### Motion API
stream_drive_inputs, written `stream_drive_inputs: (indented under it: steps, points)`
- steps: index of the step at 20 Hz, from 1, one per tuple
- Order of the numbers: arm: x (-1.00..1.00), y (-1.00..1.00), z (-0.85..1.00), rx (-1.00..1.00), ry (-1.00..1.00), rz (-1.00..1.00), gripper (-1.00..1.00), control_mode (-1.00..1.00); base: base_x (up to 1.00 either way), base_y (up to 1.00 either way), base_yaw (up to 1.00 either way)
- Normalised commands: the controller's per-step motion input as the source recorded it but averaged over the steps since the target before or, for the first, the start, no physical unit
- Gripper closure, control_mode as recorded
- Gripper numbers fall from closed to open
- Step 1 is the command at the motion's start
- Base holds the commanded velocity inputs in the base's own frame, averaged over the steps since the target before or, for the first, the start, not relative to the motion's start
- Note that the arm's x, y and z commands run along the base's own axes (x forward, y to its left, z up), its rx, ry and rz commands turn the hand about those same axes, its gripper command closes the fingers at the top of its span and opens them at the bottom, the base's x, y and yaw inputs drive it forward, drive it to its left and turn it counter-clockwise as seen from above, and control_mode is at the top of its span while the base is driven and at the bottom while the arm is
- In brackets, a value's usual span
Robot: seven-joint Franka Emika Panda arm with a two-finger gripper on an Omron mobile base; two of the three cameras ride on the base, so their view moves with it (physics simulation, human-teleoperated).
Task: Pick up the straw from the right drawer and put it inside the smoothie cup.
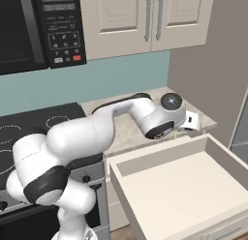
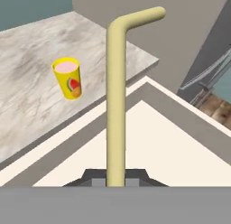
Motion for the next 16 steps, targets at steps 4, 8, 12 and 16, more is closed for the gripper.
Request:
stream_drive_inputs:
  steps: [4,8,12,16]
  points:
    - [0.44,0.34,0.19,-0.13,-0.27,-0.11,1.0,-1.0,0.0,0.0,0.0]
    - [0.42,0.13,-0.08,-0.04,-0.08,-0.12,1.0,-1.0,0.0,0.0,0.0]
    - [0.21,0.01,-0.03,0.0,0.0,-0.03,1.0,-1.0,0.0,0.0,0.0]
    - [0.29,0.0,0.16,0.0,0.02,-0.02,1.0,-1.0,0.0,0.0,0.0]
